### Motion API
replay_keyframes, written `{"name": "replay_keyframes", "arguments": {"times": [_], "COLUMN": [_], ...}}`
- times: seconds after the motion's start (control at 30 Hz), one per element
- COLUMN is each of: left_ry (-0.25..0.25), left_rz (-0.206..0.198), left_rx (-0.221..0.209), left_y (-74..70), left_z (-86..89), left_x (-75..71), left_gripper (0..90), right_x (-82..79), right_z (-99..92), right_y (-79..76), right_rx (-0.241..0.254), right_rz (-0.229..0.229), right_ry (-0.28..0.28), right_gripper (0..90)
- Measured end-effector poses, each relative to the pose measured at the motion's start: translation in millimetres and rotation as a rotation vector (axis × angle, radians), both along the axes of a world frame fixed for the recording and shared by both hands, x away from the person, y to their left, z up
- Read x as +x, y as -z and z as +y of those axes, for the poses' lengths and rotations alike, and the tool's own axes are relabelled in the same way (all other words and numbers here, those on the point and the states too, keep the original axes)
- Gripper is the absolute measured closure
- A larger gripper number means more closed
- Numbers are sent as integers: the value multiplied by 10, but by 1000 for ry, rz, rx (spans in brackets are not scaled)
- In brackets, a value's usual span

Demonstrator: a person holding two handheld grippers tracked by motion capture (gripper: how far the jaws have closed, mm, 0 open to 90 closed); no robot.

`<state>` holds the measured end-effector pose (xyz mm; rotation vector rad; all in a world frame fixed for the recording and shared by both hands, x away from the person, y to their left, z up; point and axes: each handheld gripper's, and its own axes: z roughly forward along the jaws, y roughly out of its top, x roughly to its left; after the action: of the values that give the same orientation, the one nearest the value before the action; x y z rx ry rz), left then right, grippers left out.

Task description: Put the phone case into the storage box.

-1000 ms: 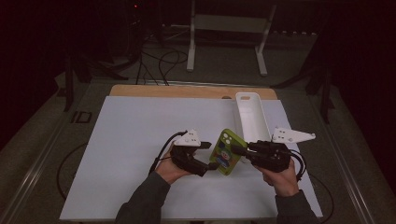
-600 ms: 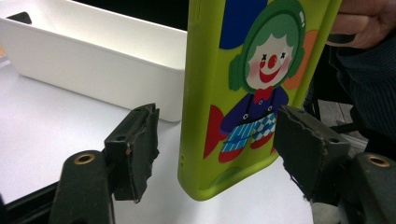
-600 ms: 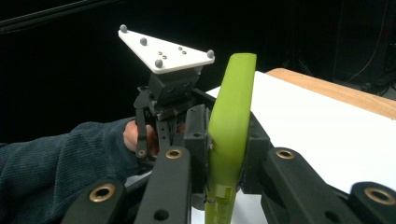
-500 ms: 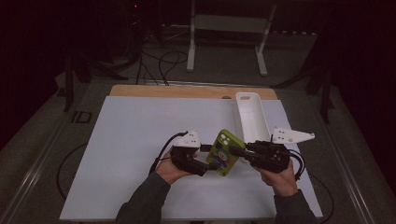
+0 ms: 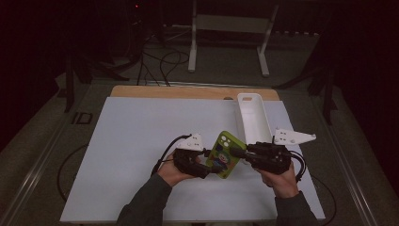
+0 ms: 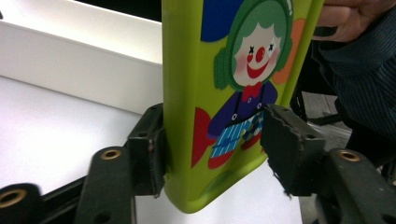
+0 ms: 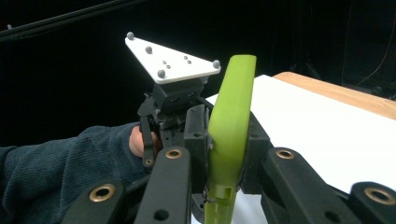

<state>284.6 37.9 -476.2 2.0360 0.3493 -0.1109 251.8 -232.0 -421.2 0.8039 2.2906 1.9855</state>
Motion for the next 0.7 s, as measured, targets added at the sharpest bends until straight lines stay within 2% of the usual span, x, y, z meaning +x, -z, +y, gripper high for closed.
{"name": "replay_keyframes", "arguments": {"times": [0.13, 0.17, 0.2, 0.4, 0.53, 0.7], "left_ry": [0, 7, 10, 26, 27, 9], "left_rz": [-13, -9, -9, -9, 10, 13], "left_rx": [12, 13, 10, -3, -12, -49], "left_y": [-8, -4, -2, 0, 17, 24], "left_z": [5, 8, 12, 37, 52, 113], "left_x": [-10, -10, -9, -17, -16, -33], "left_gripper": [549, 549, 594, 700, 737, 773], "right_x": [10, 11, 16, 23, 30, 49], "right_z": [-18, -24, -38, -90, -91, -71], "right_y": [-2, -2, 4, 11, 12, 5], "right_rx": [3, 0, 0, -26, -42, -49], "right_rz": [-4, -7, -6, -20, -26, -36], "right_ry": [6, 10, 17, 48, 55, 49], "right_gripper": [777, 777, 776, 772, 770, 729]}}
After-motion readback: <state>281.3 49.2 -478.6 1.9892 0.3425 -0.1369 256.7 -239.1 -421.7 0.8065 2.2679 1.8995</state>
